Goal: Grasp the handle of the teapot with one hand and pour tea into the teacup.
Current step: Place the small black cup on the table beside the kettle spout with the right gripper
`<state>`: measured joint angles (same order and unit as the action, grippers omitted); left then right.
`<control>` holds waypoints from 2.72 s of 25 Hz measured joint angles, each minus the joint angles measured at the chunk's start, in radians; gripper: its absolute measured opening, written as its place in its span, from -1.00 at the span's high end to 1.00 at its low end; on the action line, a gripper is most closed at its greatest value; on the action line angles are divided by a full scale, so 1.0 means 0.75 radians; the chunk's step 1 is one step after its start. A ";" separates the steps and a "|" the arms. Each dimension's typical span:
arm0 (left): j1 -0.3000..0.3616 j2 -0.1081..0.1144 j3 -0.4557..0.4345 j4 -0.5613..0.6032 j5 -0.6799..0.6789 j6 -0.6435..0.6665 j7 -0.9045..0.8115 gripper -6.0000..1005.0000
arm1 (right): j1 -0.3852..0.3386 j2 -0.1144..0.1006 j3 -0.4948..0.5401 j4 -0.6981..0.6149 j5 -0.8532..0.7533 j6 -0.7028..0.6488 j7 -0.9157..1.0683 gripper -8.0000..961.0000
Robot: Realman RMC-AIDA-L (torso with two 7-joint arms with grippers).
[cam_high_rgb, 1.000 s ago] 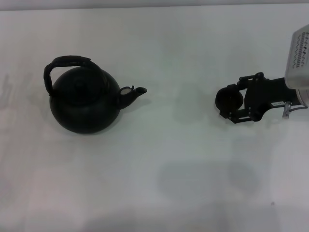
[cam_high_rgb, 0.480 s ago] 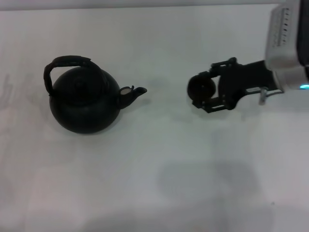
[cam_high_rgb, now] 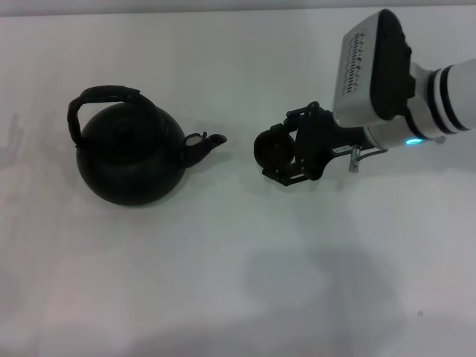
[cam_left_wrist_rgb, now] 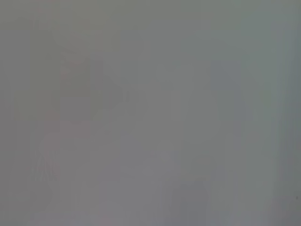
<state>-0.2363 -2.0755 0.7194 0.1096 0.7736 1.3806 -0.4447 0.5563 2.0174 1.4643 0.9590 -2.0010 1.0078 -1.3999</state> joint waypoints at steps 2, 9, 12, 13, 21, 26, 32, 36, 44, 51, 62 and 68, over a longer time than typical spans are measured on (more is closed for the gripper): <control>-0.001 0.000 0.000 0.000 0.004 0.000 0.000 -0.36 | 0.002 0.001 -0.038 0.000 -0.008 -0.028 0.029 -0.54; -0.016 0.000 0.002 0.001 0.011 -0.004 0.000 -0.36 | 0.005 0.000 -0.141 -0.031 -0.013 -0.126 0.063 -0.54; -0.016 0.000 0.002 0.001 0.011 -0.004 0.000 -0.36 | 0.000 0.001 -0.158 -0.032 -0.013 -0.157 0.063 -0.54; -0.015 0.000 0.002 0.001 0.012 -0.004 0.000 -0.36 | -0.004 0.001 -0.159 -0.032 -0.013 -0.163 0.063 -0.54; -0.005 0.000 0.002 -0.001 0.027 -0.001 0.000 -0.36 | -0.011 0.002 -0.162 -0.032 -0.012 -0.168 0.057 -0.54; -0.002 -0.002 0.002 -0.004 0.027 0.001 0.000 -0.36 | -0.012 0.001 -0.170 -0.033 -0.014 -0.165 0.055 -0.54; -0.002 -0.004 0.002 -0.005 0.027 0.002 0.000 -0.36 | -0.011 0.000 -0.181 -0.044 -0.015 -0.169 0.054 -0.54; -0.002 -0.004 0.002 -0.006 0.028 0.010 -0.001 -0.36 | -0.010 0.000 -0.181 -0.048 -0.015 -0.170 0.054 -0.55; -0.002 -0.003 0.002 -0.007 0.028 0.016 0.000 -0.36 | -0.011 0.000 -0.181 -0.048 -0.011 -0.176 0.054 -0.55; -0.002 -0.002 0.002 -0.006 0.028 0.016 -0.001 -0.36 | -0.002 0.000 -0.181 -0.048 -0.012 -0.169 0.063 -0.56; 0.004 -0.002 0.020 -0.001 0.028 0.016 -0.005 -0.36 | -0.001 0.000 -0.173 -0.053 -0.004 -0.158 0.065 -0.72; 0.009 -0.001 0.021 -0.001 0.028 0.016 -0.006 -0.36 | -0.001 -0.005 -0.150 -0.035 0.001 -0.134 0.087 -0.79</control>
<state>-0.2293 -2.0762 0.7348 0.1090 0.7945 1.3928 -0.4490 0.5553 2.0135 1.3518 0.9331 -2.0003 0.9069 -1.3346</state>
